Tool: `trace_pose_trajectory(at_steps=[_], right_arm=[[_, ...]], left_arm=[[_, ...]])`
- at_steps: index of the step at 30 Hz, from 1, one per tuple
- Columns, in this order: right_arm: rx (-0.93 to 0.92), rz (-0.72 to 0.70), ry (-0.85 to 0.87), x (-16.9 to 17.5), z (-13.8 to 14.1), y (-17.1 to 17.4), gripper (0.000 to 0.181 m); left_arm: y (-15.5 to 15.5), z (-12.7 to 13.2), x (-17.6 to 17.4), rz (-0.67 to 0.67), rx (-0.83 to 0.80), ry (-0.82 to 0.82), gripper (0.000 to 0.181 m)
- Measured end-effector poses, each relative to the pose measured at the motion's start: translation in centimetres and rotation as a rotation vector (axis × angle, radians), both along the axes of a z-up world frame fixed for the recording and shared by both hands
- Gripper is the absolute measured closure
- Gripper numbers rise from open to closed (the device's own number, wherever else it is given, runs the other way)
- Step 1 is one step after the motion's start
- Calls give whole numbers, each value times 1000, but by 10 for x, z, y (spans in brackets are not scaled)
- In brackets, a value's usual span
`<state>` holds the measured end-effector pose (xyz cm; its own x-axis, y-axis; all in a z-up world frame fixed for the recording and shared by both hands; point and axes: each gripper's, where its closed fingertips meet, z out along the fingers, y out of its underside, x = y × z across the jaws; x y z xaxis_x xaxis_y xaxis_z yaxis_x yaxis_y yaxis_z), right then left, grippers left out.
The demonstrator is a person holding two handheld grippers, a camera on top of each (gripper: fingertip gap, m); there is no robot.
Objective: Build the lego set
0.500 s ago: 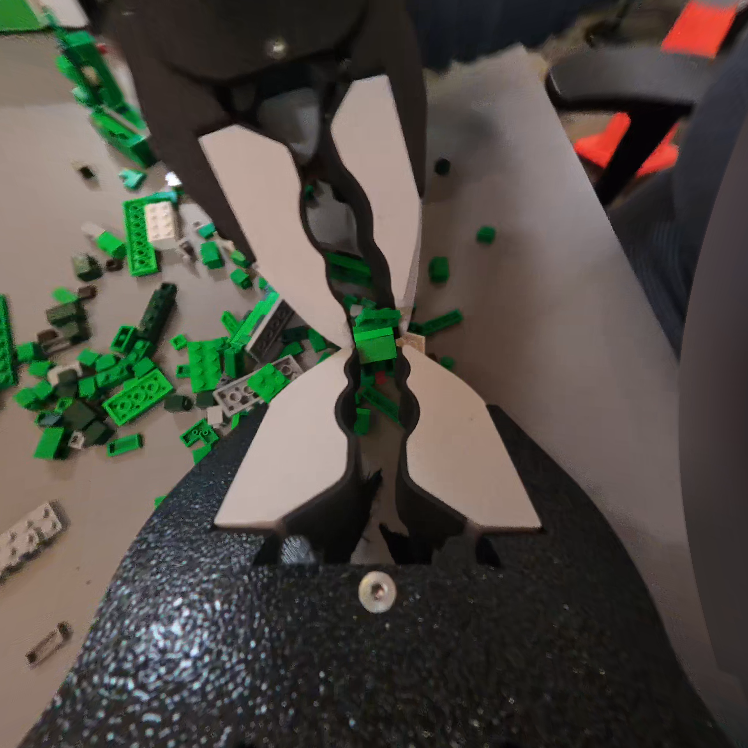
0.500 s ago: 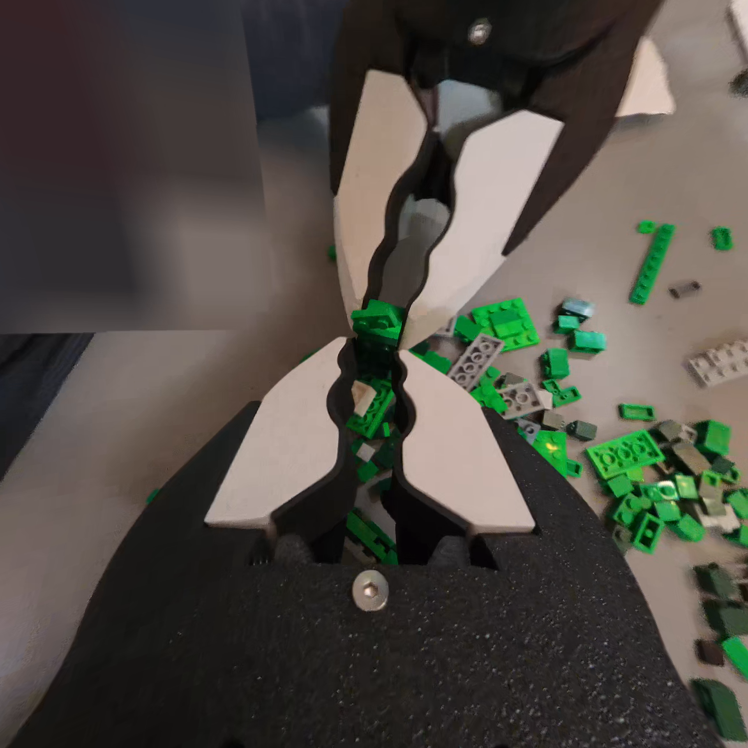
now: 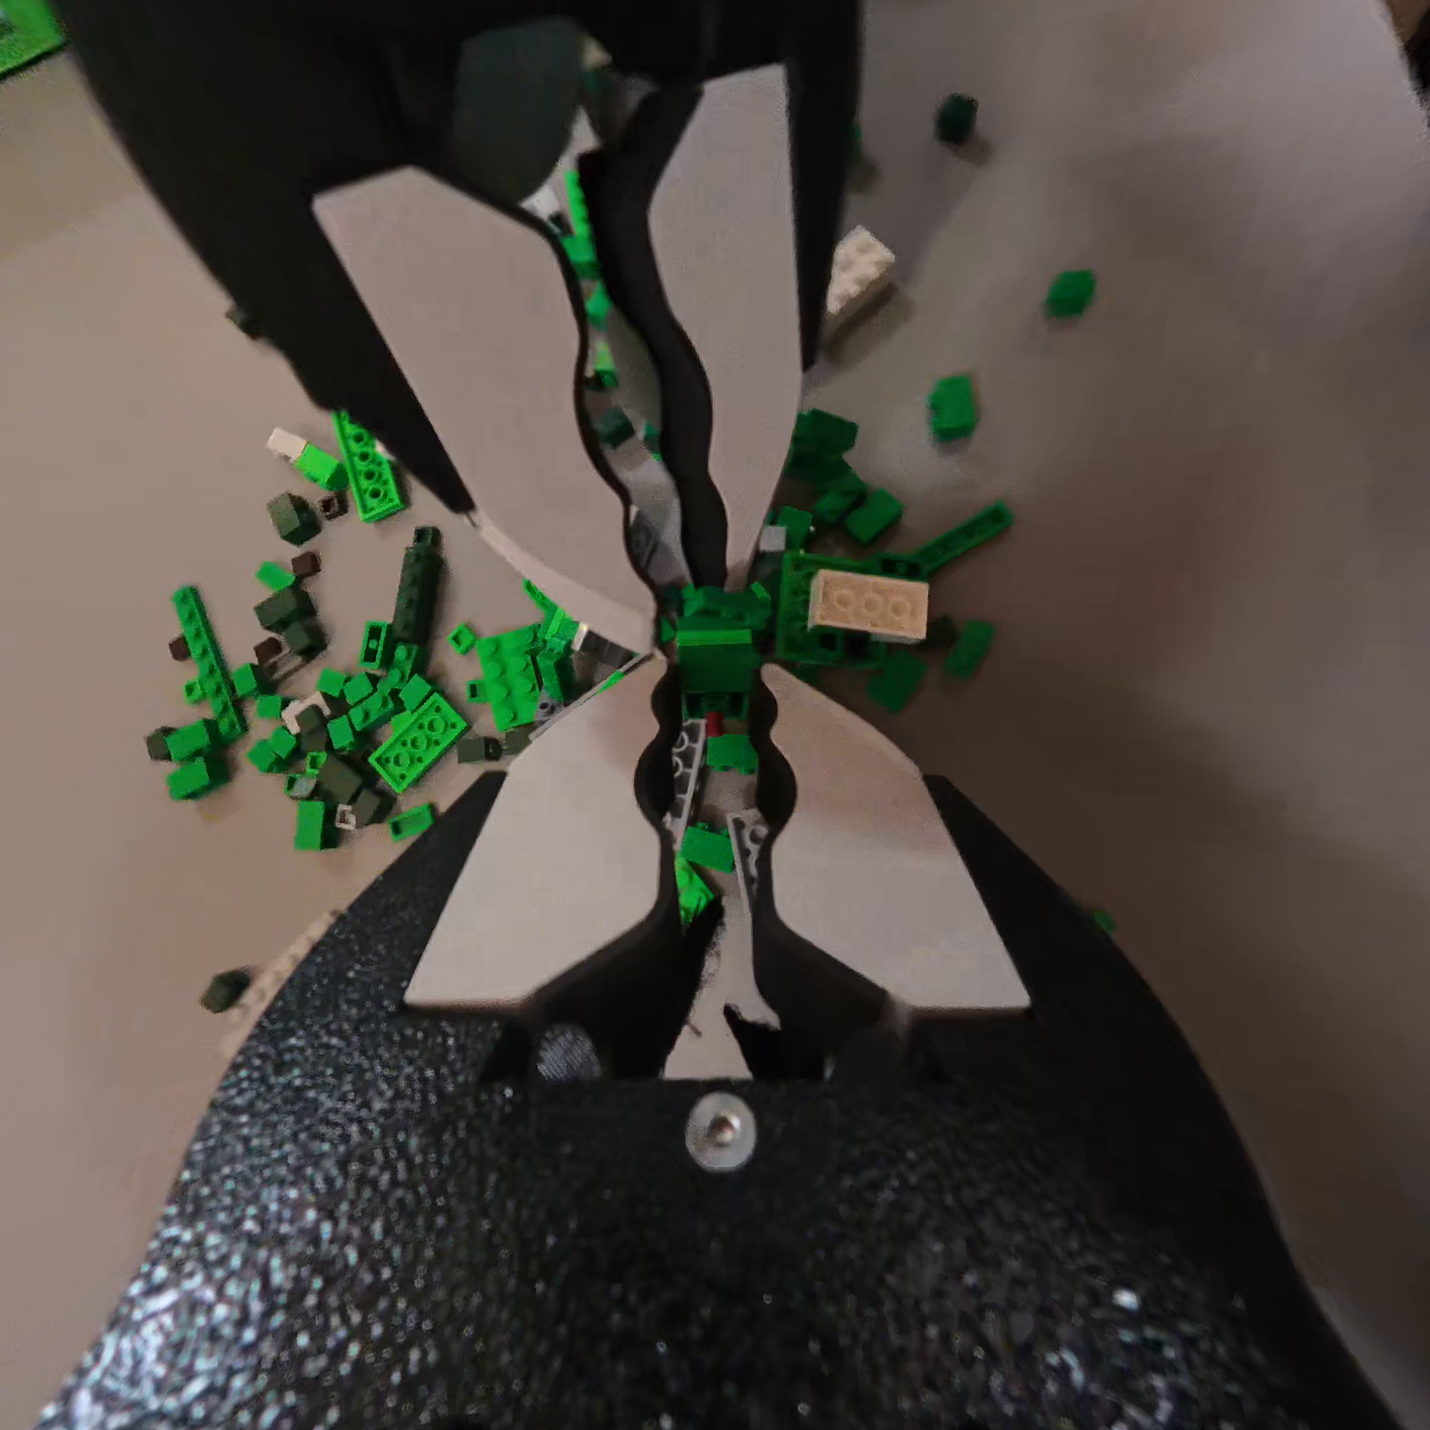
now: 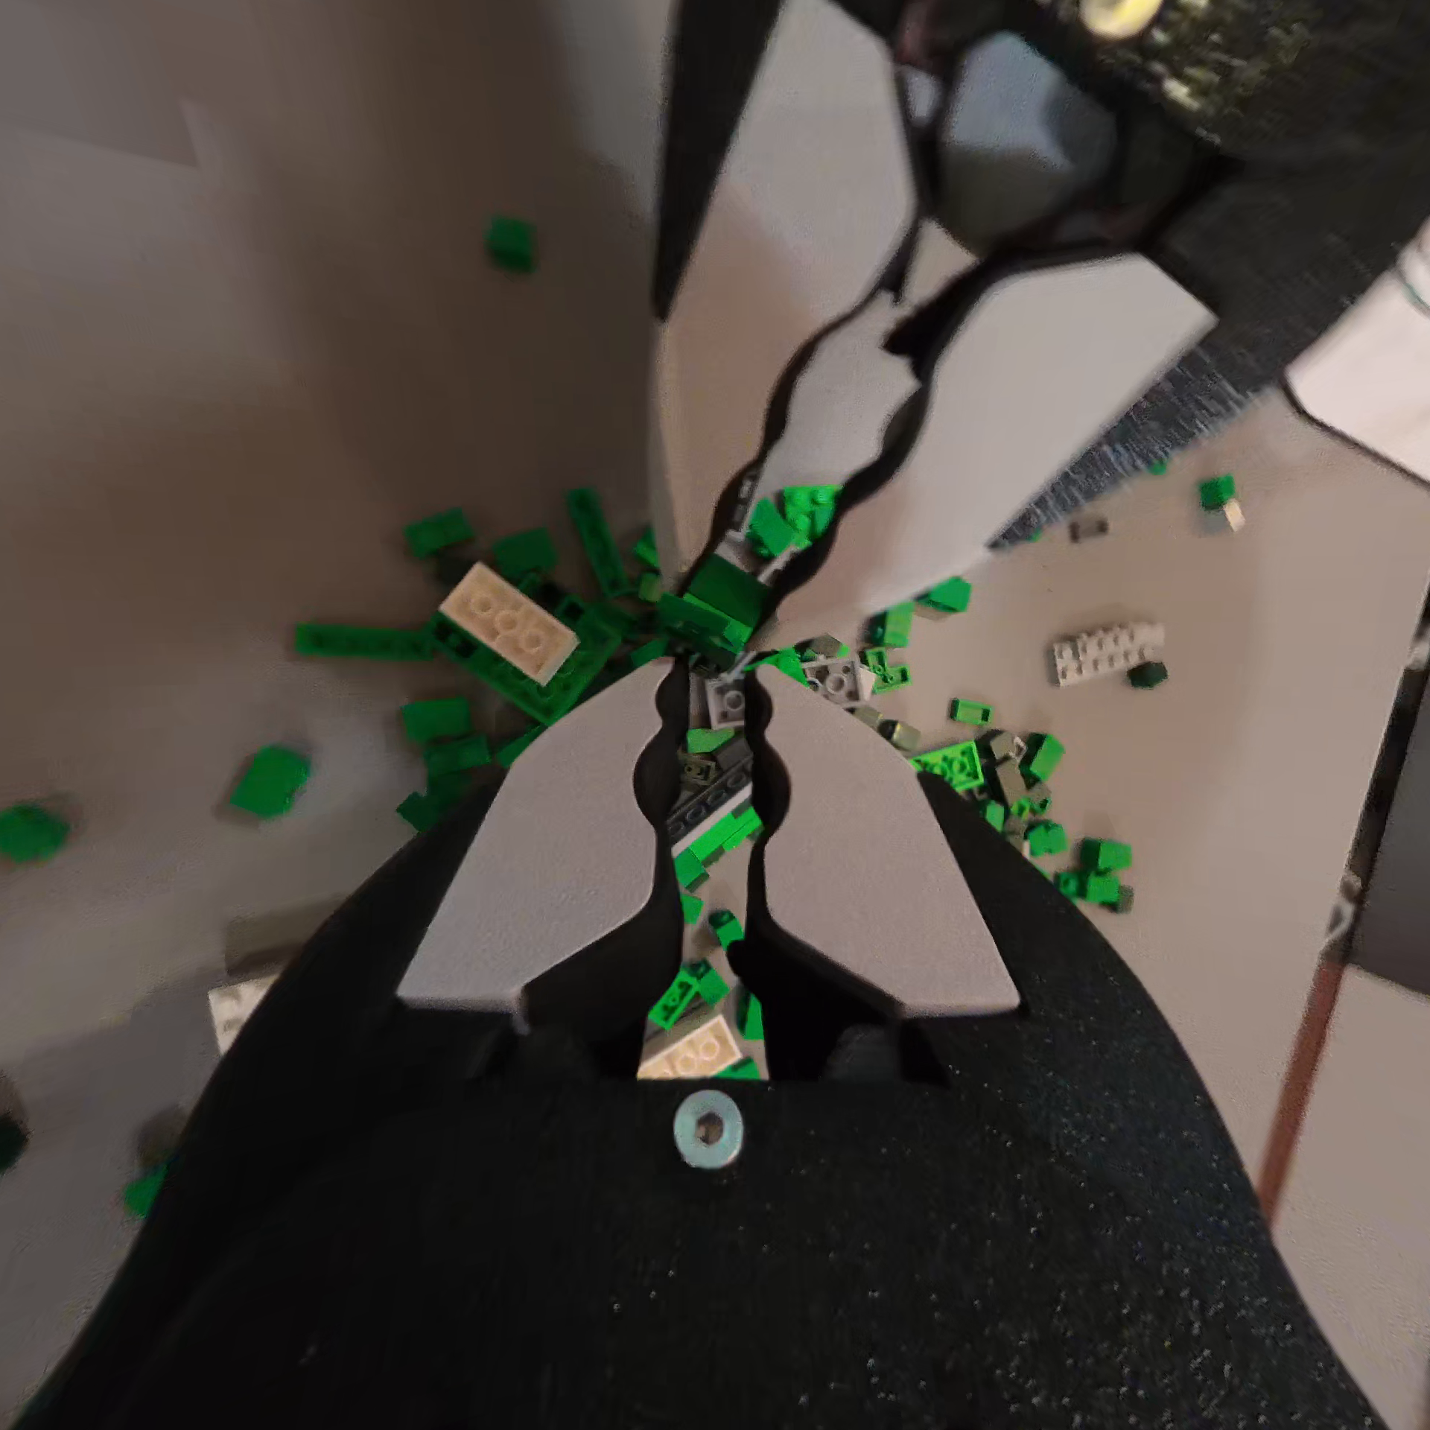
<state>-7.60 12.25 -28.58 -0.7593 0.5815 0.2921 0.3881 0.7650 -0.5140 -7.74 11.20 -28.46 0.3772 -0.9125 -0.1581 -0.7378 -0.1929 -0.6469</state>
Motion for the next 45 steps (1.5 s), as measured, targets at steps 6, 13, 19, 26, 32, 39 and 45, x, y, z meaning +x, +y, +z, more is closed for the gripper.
trace_pose_trajectory(at_steps=[6,13,19,26,32,39,45], right_arm=[[-44,-150,-21,3,-2,6,135],[-21,-209,-89,-4,-5,-1,152],[114,-48,-81,0,-1,-9,162],[555,215,69,-3,-6,2,162],[660,164,185,-8,-1,24,162],[249,-111,125,-3,-2,33,137],[104,-386,188,35,15,68,136]], left_arm=[[5,-2,-3,147,-40,-137,164],[7,13,3,163,-15,-152,164],[-2,20,3,24,100,60,164],[-12,13,8,-136,90,160,165],[-1,18,-12,42,22,-1,164],[2,-4,-41,243,-92,-49,159],[1,-3,-66,434,-31,-120,128]])
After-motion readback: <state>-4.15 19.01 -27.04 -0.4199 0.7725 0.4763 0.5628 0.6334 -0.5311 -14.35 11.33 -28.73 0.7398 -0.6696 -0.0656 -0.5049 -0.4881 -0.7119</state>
